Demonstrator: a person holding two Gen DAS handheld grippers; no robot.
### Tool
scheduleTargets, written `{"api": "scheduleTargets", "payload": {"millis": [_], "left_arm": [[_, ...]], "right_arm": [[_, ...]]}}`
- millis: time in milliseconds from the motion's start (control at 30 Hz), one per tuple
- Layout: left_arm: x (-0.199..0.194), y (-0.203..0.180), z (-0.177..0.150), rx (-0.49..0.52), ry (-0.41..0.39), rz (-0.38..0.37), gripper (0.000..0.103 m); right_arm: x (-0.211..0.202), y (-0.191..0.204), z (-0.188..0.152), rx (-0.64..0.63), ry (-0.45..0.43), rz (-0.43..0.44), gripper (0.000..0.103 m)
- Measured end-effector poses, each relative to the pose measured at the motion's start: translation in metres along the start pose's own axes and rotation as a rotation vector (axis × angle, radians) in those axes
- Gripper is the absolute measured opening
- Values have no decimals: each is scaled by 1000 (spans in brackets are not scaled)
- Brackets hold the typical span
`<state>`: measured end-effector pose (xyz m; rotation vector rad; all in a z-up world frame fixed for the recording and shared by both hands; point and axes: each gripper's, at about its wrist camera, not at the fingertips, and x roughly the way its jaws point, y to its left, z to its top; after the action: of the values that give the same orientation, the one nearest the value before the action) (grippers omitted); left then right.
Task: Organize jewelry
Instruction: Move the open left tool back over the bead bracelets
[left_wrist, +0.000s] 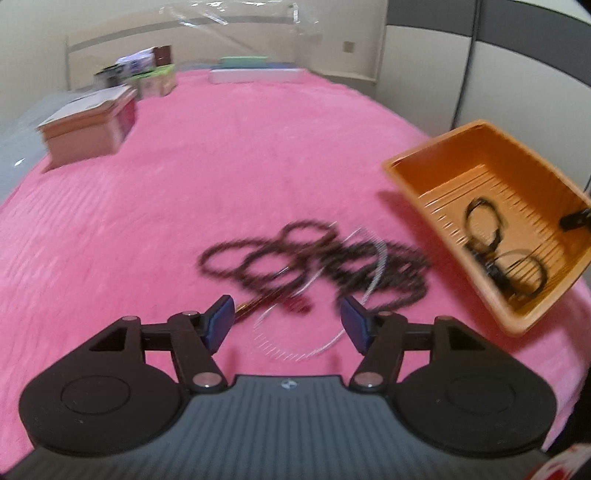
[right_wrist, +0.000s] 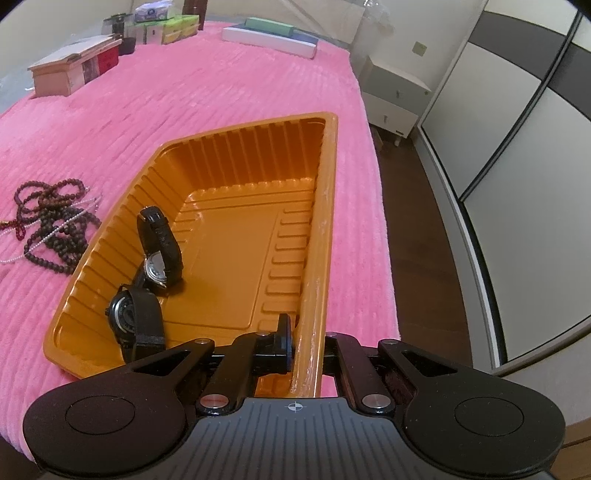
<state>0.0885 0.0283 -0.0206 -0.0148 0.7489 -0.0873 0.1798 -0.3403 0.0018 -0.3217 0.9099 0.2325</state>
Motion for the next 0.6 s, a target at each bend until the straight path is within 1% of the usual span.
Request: {"api": "scheduleTargets", "payload": {"millis": [100,200,300,333,433,533,600], "left_arm": [[0,12,-12,-23,20,13,61],[1,13,-20,-27,24,15,61],[4,3,-21,15,22,-14,58],[5,-2,-21,32,20,-30,56],[14,-15,-18,78,38,-77,52],[20,-25,-16,120,40,-81,51],[21,-25,-14,128,32,-76,51]], "right_arm": [[0,0,0,5,7,-2,4],[-1,1,1,-7,4,-7,4],[-1,3,0,-26,-1,-10,4],[-1,3,0,-30,-2,-11,4],[-1,4,-1,-29,-2,-12,4],[-1,4,-1,-31,-3,-12,4],[-1,4,-1,-28,-2,-12,4]]}}
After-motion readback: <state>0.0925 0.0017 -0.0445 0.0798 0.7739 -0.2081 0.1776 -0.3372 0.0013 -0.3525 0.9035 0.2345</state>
